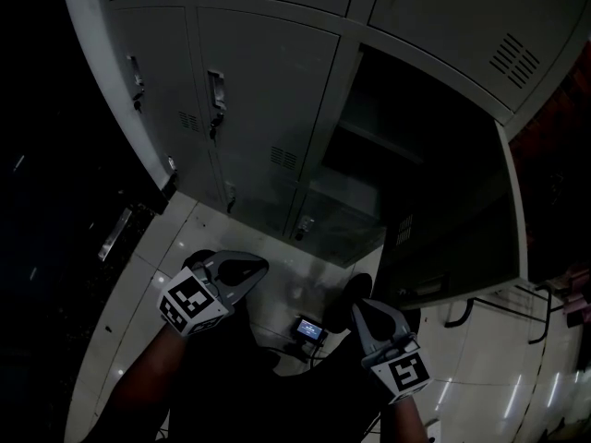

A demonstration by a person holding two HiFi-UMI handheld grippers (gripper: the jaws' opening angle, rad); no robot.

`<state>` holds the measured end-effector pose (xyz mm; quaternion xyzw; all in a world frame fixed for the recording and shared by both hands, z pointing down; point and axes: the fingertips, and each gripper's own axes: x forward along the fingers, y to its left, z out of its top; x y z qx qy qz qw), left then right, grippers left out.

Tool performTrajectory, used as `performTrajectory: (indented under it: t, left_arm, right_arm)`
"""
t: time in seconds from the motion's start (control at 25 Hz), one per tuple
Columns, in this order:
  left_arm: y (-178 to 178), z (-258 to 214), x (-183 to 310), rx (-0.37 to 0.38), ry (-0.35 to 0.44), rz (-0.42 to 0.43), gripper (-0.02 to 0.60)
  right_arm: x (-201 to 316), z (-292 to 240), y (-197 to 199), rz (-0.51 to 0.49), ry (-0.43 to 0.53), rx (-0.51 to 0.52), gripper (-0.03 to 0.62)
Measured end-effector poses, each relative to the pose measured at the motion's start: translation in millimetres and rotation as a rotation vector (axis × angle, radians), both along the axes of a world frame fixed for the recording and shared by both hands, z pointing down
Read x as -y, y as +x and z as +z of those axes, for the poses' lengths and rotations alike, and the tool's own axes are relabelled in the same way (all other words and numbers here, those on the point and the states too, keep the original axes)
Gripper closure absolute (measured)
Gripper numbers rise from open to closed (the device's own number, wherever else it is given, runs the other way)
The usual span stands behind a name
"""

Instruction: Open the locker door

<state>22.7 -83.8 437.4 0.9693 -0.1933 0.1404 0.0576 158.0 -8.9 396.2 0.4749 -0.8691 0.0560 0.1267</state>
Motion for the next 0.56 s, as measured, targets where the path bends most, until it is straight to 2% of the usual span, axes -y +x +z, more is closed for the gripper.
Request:
performTrajectory:
  t: [0.56]
  left_arm:
    - [1.2, 2.2, -0.4, 0.013, 0.000, 0.001, 0.571]
  right_arm:
    - [-0.7, 2.3, 9.3, 0.011, -0.004, -0.001, 0.593]
